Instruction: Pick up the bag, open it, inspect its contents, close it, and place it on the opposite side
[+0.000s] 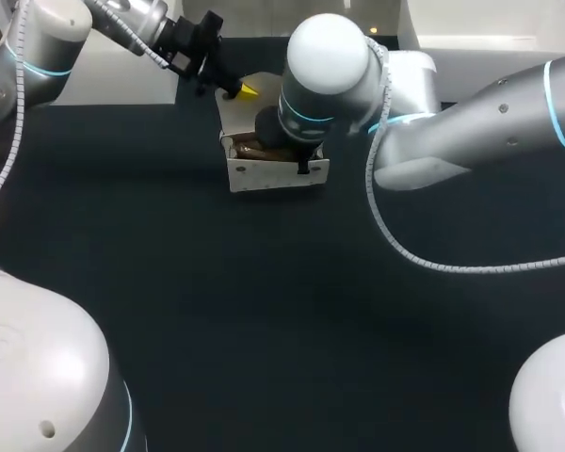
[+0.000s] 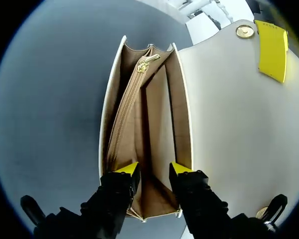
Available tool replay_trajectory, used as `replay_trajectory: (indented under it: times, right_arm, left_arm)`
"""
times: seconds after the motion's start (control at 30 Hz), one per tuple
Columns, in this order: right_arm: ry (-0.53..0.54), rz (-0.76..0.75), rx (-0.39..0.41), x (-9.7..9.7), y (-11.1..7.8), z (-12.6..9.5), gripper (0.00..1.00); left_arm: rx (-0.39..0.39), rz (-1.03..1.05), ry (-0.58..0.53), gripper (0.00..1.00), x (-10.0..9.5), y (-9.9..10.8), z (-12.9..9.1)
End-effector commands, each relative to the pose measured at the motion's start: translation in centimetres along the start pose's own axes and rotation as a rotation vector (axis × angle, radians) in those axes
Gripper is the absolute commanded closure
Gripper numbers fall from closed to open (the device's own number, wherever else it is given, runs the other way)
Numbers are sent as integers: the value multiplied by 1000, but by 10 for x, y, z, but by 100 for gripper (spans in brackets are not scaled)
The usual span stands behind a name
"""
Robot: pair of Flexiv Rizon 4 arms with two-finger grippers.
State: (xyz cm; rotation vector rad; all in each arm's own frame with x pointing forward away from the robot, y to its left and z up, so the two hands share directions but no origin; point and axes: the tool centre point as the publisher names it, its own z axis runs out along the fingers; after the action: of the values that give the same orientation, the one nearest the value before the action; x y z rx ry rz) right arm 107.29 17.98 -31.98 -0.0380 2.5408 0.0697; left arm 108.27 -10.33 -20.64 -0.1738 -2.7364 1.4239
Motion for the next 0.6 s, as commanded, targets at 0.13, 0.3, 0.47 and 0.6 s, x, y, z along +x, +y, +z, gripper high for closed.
replay_trajectory:
  times: [0.13,0.3,0.47,0.6]
  right_arm:
    - [13,3,-4,1,0,10,0]
    - [20,6,-8,3,0,12,0]
    - [22,7,-9,3,0,12,0]
    - [20,9,-8,3,-1,12,0]
  left_arm:
    - [5,7,43,100,-4,1,2]
    - [-2,12,56,100,-5,1,6]
    - [-3,14,60,100,-5,2,6]
    - [-5,15,60,100,-6,2,6]
